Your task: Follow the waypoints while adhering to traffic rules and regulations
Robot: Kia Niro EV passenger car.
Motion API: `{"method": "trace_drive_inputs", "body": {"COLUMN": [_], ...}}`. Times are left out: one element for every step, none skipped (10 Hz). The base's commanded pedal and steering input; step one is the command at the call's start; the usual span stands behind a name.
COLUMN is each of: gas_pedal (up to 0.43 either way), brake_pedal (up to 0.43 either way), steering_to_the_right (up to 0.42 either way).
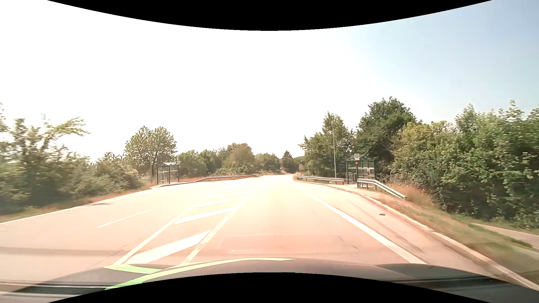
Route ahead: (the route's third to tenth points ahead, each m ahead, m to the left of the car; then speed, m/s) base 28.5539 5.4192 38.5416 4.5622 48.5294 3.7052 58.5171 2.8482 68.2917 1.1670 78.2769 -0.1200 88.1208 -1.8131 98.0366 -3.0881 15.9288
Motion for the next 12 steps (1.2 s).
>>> {"method": "trace_drive_inputs", "body": {"gas_pedal": [0.000, 0.000, 0.000, 0.000, 0.000, 0.000, 0.000, 0.000, 0.000, 0.000, 0.000, 0.000], "brake_pedal": [0.000, 0.000, 0.000, 0.000, 0.000, 0.000, 0.000, 0.000, 0.000, 0.000, 0.000, 0.000], "steering_to_the_right": [0.006, 0.006, 0.005, 0.006, 0.006, 0.005, 0.006, 0.005, 0.005, 0.006, 0.007, 0.007]}}
